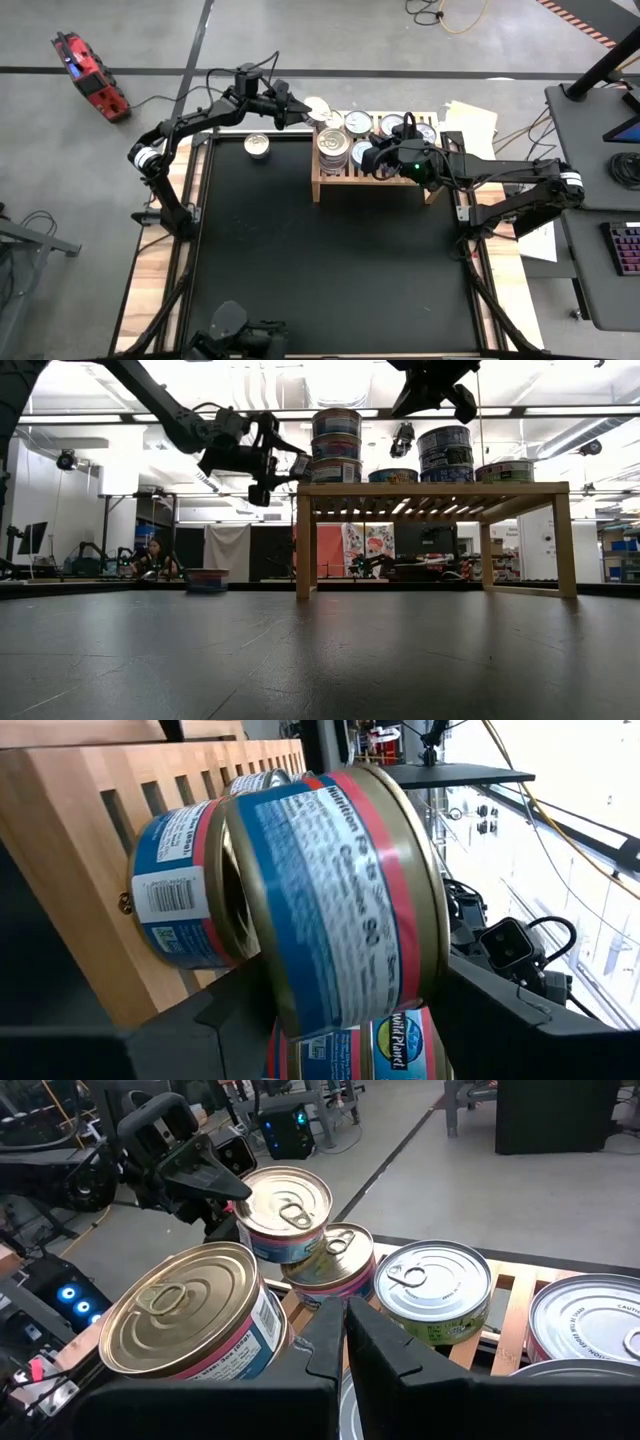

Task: Stack canned seafood by type on shelf
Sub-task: Stack the blue-pink tuna can on top of the blue-pink tuna can on the shelf

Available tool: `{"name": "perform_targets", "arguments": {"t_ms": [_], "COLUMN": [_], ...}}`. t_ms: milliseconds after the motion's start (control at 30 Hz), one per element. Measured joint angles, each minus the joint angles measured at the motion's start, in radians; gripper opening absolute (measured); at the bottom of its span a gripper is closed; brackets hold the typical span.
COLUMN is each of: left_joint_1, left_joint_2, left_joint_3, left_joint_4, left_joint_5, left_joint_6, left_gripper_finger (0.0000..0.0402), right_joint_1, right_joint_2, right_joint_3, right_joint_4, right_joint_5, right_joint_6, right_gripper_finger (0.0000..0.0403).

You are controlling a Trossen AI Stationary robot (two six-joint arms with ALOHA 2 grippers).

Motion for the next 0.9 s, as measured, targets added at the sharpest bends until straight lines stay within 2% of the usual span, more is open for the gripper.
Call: {"name": "perform_targets", "arguments": {"t_ms": [900], "left_joint_1": [-0.007], "left_joint_2": [0.019], "left_joint_3": [0.021], "left_joint_4": [-0.029], "left_joint_5": [0.000], "left_joint_6": [0.058], "left_gripper_finger": [0.0224], "right_joint_1": [0.000], "right_joint_2": [0.000], "right_joint_3": [0.000], "right_joint_4": [0.000], "right_joint_5": [0.000], "right_joint_6": [0.000], "right_gripper_finger": [0.0009]}}
